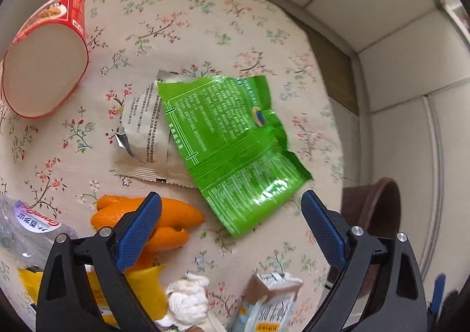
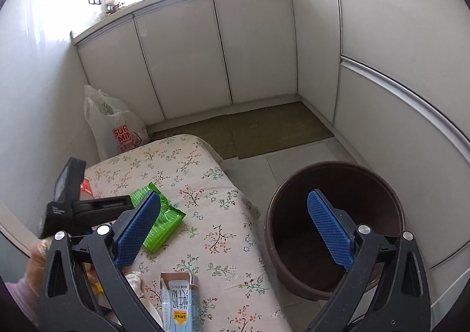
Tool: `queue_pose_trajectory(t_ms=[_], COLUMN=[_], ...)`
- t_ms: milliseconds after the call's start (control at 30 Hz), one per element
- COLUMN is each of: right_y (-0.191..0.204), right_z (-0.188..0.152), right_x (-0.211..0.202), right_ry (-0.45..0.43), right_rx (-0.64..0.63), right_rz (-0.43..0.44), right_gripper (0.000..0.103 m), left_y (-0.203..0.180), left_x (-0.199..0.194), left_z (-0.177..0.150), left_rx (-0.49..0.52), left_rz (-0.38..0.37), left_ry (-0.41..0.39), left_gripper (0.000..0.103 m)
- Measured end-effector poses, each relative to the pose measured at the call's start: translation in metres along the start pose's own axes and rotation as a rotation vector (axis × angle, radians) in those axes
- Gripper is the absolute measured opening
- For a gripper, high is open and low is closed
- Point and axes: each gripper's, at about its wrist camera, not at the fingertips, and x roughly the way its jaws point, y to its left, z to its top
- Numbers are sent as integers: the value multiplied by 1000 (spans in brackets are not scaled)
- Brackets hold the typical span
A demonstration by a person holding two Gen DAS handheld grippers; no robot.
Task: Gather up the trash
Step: 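Reach the left tool to the green snack wrapper and grasp it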
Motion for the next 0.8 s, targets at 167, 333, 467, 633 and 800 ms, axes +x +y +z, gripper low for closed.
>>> queue_pose_trajectory(t_ms=[167, 333, 467, 633, 800], right_y=[-6, -8, -15, -19, -23], right_z=[2, 3, 4, 4, 5], right_x=[0, 6, 14, 15, 2], right_ry=[4, 9, 46, 51, 1], right_rx=[26, 30, 72, 105, 113], right_rz=[21, 2, 19, 27, 12], right_gripper=[96, 96, 96, 96, 96], left_y=[-4, -15, -19, -17, -17], left_x=[29, 41, 49, 42, 34], left_z=[15, 18, 12, -2, -4], left_rx=[-58, -65, -64, -45, -70], left_rz=[50, 41, -45, -148, -169], left_ry=[-4, -32, -2, -4, -26], left_gripper=[81, 40, 11, 5, 33])
